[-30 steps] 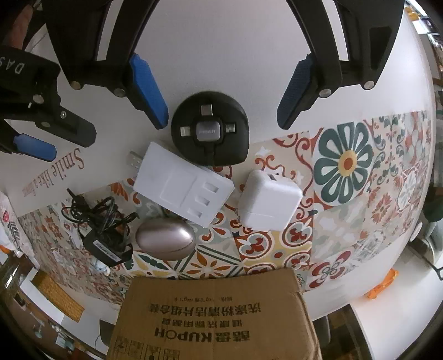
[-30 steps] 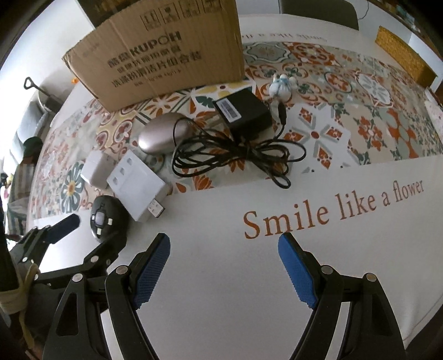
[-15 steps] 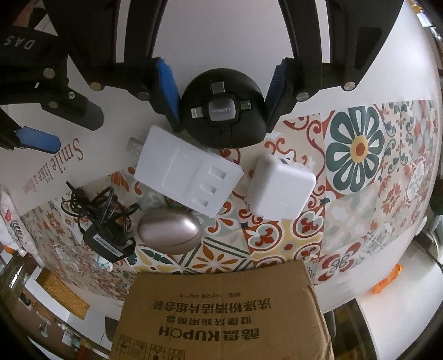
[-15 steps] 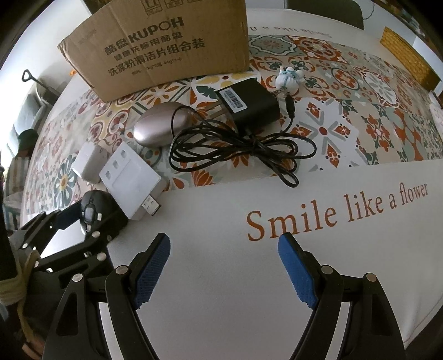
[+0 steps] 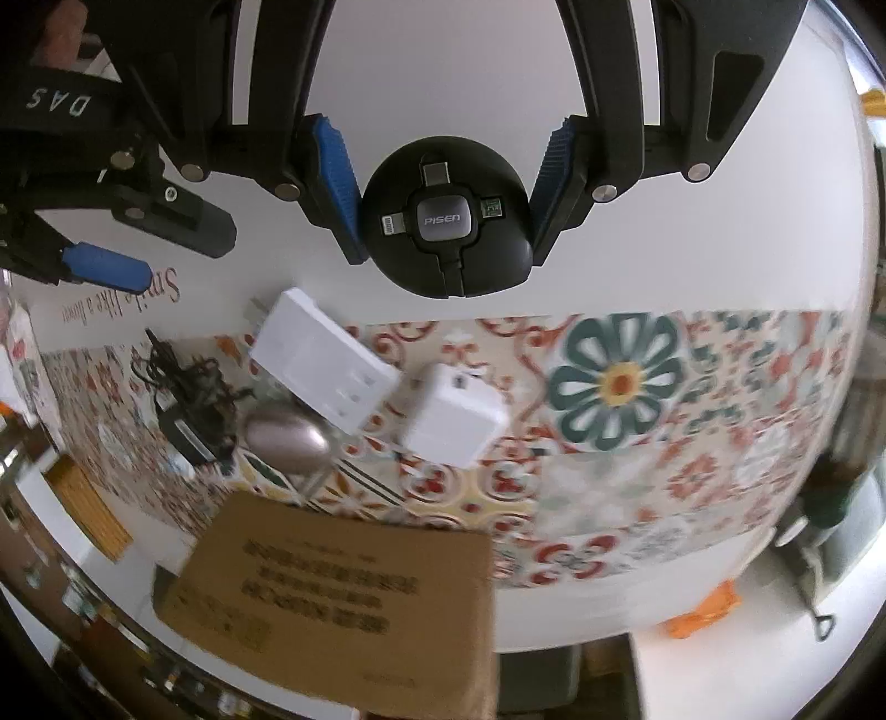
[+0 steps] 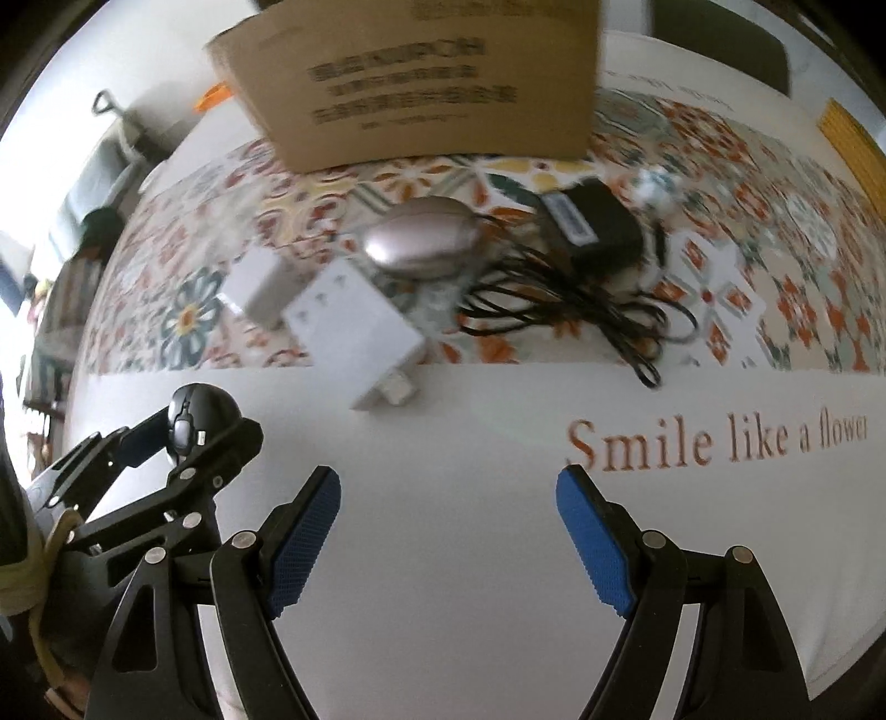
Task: Organize rigid objects
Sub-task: 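Grasp black round cable organizer with left tool, then grasp white rectangular USB hub with right tool while left tool holds organizer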
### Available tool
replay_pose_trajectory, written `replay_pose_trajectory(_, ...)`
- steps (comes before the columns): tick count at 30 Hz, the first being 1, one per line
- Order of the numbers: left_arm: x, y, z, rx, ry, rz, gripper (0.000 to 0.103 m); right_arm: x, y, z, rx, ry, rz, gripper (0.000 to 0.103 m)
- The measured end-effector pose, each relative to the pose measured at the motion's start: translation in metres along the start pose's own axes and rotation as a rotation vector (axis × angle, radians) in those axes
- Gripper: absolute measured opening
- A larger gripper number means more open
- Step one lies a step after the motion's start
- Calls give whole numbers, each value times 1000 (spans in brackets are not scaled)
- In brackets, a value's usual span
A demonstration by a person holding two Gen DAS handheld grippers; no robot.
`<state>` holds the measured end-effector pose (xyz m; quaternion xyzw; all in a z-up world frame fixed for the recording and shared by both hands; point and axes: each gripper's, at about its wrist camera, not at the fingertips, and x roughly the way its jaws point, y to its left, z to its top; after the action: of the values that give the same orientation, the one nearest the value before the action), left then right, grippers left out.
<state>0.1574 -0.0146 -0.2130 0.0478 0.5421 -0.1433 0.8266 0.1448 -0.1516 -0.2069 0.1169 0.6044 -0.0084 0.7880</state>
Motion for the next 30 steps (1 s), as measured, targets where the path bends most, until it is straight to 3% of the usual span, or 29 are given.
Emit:
replay_pose_trajectory(8,-22,24,-8,-95,-44,106,56,-2,39,21,-162,-10,98,80)
replay_pose_trajectory(11,-24,30,-8,-141,-52,114,56,-1,52,33,-235,-30,120,80)
replay_pose_trajectory(18,-12,34,-7,-213,-47,126,56,19,73,55,-363,-7,65,77)
replay_pose_trajectory(30,10,26,-7,-239,-19,126,56,58,66,62,-419,58,15,68)
